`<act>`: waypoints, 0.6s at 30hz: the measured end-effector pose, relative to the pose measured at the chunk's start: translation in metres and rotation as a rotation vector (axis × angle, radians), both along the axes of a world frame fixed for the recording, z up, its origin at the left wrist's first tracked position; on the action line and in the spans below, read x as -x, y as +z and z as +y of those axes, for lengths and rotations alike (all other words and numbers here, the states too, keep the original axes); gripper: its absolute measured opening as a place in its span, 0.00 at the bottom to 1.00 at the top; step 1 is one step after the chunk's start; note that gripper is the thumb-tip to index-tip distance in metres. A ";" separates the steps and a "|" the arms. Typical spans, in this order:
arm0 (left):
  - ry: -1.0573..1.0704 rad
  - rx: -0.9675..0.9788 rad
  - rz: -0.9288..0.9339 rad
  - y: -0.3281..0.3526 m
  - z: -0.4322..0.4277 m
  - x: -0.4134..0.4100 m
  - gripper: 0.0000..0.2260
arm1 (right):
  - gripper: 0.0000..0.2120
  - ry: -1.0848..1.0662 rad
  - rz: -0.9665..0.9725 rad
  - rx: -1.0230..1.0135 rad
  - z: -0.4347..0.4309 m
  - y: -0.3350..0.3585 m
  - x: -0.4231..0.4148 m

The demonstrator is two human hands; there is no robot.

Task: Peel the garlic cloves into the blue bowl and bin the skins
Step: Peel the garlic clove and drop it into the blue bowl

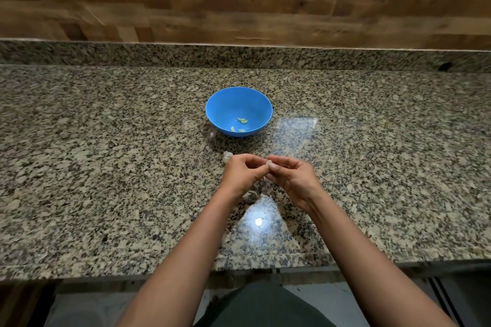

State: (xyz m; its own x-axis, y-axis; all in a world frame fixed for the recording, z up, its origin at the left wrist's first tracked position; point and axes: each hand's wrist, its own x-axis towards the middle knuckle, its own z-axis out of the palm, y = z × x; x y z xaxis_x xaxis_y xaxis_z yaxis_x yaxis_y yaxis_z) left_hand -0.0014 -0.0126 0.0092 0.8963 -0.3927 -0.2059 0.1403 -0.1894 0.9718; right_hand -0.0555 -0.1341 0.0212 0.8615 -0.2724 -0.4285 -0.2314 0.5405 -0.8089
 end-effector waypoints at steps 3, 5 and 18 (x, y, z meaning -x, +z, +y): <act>-0.002 0.043 0.043 0.002 0.000 0.001 0.04 | 0.05 -0.001 -0.001 0.011 0.000 0.001 0.000; -0.009 0.063 0.051 0.002 0.000 0.000 0.03 | 0.05 -0.005 -0.001 0.012 -0.001 0.002 0.000; -0.011 0.110 0.093 -0.001 0.002 -0.001 0.02 | 0.05 0.004 0.005 0.000 0.000 0.005 0.002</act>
State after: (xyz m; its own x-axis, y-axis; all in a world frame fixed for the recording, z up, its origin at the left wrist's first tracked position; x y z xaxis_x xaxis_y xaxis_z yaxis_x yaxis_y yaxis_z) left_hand -0.0004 -0.0108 0.0086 0.8711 -0.4268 -0.2430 0.2290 -0.0846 0.9697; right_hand -0.0579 -0.1338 0.0262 0.8604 -0.2691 -0.4328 -0.2373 0.5399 -0.8076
